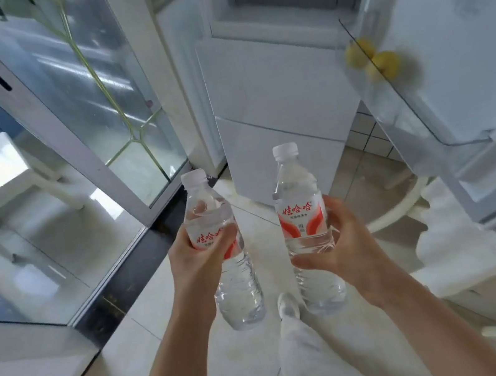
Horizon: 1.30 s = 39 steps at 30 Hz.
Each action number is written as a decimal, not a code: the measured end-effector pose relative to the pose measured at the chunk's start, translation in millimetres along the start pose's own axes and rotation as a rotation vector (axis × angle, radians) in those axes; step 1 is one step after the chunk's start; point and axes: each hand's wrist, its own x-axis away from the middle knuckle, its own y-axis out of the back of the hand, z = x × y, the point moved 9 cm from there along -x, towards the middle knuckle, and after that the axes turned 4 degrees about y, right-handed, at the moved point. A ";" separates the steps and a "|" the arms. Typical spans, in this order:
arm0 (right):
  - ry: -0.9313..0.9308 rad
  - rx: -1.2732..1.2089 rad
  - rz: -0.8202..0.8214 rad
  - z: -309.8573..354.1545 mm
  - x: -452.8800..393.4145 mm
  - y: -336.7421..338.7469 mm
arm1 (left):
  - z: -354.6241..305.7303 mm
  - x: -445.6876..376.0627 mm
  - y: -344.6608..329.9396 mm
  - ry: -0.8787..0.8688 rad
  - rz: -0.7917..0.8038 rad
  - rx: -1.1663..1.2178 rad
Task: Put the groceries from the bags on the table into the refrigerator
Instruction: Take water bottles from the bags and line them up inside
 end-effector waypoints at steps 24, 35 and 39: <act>0.156 -0.101 -0.399 145.0 -353.7 60.5 | -208.1 -332.4 -178.5 -0.246 0.164 -0.051; 0.212 -0.200 -0.714 224.2 -488.3 124.0 | -353.3 -454.6 -289.8 -0.567 0.487 -0.172; 0.246 -0.192 -0.819 250.1 -514.7 156.7 | -396.6 -469.3 -333.5 -0.642 0.507 -0.072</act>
